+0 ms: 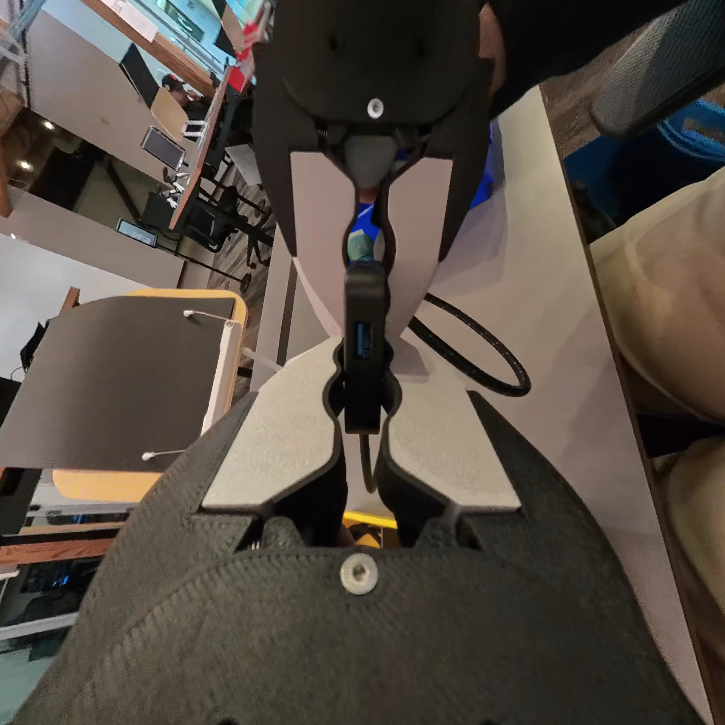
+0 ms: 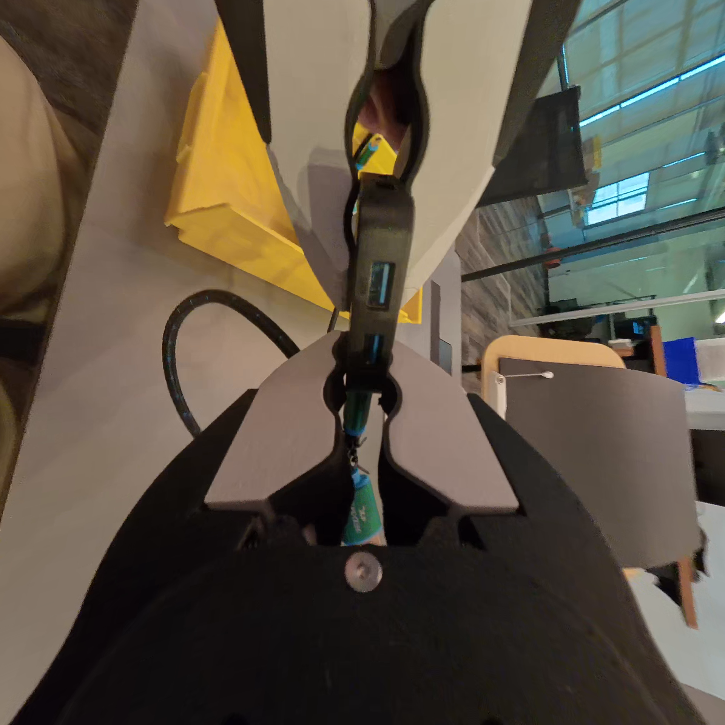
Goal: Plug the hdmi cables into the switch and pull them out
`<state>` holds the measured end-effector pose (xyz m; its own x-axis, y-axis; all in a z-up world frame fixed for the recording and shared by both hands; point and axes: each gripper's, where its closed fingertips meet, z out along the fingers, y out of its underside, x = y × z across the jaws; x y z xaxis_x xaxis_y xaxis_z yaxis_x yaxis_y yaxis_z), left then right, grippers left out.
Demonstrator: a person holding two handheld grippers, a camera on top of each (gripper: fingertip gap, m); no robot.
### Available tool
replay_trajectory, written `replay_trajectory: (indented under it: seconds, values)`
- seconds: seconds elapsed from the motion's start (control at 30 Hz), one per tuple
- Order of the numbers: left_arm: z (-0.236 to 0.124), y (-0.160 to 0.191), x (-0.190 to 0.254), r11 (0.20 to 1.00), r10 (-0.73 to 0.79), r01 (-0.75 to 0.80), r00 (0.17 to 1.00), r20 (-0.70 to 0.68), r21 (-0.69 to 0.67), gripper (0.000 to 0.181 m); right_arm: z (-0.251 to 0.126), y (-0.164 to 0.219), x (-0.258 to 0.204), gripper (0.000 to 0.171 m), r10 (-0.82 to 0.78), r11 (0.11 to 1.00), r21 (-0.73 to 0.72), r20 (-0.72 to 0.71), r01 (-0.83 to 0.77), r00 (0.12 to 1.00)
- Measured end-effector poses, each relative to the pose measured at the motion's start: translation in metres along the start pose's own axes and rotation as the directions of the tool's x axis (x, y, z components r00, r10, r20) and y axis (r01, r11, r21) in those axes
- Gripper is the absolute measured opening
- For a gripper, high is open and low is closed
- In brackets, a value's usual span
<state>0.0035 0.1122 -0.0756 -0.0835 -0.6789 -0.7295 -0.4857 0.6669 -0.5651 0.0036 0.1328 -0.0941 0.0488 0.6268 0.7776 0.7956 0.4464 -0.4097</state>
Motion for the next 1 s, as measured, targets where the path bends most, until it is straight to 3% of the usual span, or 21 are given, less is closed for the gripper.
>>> replay_trajectory:
  seconds: [0.3, 0.5, 0.7, 0.77, 0.83, 0.9, 1.0]
  values:
    - [-0.009, -0.004, -0.008, 0.999, -0.025, 0.024, 1.0, 0.017, 0.024, 0.014, -0.015, -0.001, 0.01, 0.011, -0.015, 0.999, 0.038, -0.042, 0.016, 0.999]
    - [-0.005, 0.004, -0.004, 1.0, -0.012, 0.012, 1.0, 0.006, -0.017, 0.014, -0.007, 0.007, 0.006, 0.011, -0.048, 0.998, -0.041, -0.038, 0.047, 0.998]
    - [-0.009, -0.001, -0.004, 0.984, -0.136, 0.142, 0.989, -0.063, 0.106, 0.014, -0.016, 0.001, 0.004, 0.011, -0.033, 0.999, 0.002, 0.011, 0.033, 0.999]
    - [-0.009, 0.0, -0.004, 0.984, -0.141, 0.146, 0.988, -0.057, 0.102, 0.014, -0.015, 0.019, 0.007, 0.011, -0.029, 0.996, -0.079, 0.008, 0.03, 1.0]
    - [-0.039, 0.002, -0.033, 0.965, -0.214, 0.207, 0.976, 0.029, 0.161, 0.013, -0.023, 0.062, 0.016, 0.011, 0.047, 0.985, -0.164, -0.021, -0.05, 0.999]
    - [-0.061, 0.012, -0.05, 0.982, -0.175, 0.165, 0.978, 0.111, 0.092, 0.014, -0.036, 0.06, 0.026, 0.011, 0.147, 0.986, -0.075, -0.02, -0.148, 0.989]
    - [-0.053, 0.009, -0.047, 0.996, -0.09, 0.088, 0.988, 0.125, 0.017, 0.013, -0.04, 0.065, 0.044, 0.011, 0.144, 0.976, -0.155, -0.076, -0.154, 0.987]
